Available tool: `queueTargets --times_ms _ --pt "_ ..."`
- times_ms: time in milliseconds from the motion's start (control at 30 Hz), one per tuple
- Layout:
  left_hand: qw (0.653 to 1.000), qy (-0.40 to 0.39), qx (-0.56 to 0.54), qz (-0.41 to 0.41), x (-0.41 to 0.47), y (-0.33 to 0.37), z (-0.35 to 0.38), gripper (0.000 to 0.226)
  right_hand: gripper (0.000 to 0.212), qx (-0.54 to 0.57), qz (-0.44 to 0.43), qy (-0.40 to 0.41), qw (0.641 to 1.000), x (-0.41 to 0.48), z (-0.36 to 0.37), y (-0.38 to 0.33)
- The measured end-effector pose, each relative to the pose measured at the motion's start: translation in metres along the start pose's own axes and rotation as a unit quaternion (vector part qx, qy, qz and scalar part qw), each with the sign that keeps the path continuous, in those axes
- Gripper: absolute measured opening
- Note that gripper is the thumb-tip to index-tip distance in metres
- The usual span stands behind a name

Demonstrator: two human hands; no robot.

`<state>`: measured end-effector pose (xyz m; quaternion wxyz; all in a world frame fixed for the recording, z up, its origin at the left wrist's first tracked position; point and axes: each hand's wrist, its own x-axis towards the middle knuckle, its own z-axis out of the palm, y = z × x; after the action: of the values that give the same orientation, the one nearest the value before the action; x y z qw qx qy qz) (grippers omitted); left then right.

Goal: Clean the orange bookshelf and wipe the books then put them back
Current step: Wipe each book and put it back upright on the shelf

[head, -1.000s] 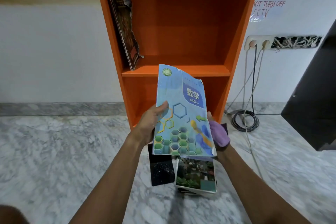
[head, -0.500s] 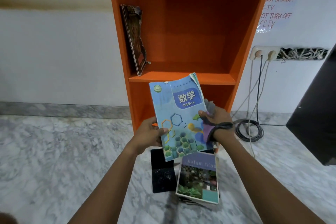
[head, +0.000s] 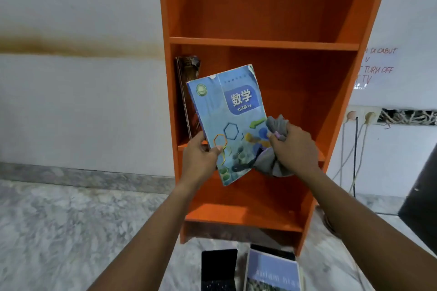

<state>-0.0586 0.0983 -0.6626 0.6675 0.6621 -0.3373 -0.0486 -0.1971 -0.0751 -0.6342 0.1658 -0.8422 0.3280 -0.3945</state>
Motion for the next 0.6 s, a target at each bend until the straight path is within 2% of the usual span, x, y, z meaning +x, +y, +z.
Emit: queueTargets --times_ms 100,333,400,500,600 --pt "0.997 0.049 0.052 0.027 0.039 0.011 0.003 0.023 0.034 0.037 0.022 -0.002 0.999 0.023 0.019 -0.016" --pt "0.984 0.108 0.123 0.068 0.130 0.008 0.000 0.018 0.033 0.126 0.013 -0.036 0.991 0.064 0.071 -0.036" --pt "0.979 0.121 0.155 0.063 0.151 0.000 -0.004 0.020 0.033 0.134 0.011 -0.041 0.990 0.072 0.084 -0.038" --pt "0.969 0.139 0.202 0.025 0.166 -0.019 -0.009 0.012 0.021 0.144 0.010 -0.062 0.988 0.079 0.104 -0.038" --pt "0.948 0.178 0.263 0.006 0.162 -0.035 -0.008 0.014 0.020 0.153 0.012 -0.082 0.985 0.078 0.118 -0.033"
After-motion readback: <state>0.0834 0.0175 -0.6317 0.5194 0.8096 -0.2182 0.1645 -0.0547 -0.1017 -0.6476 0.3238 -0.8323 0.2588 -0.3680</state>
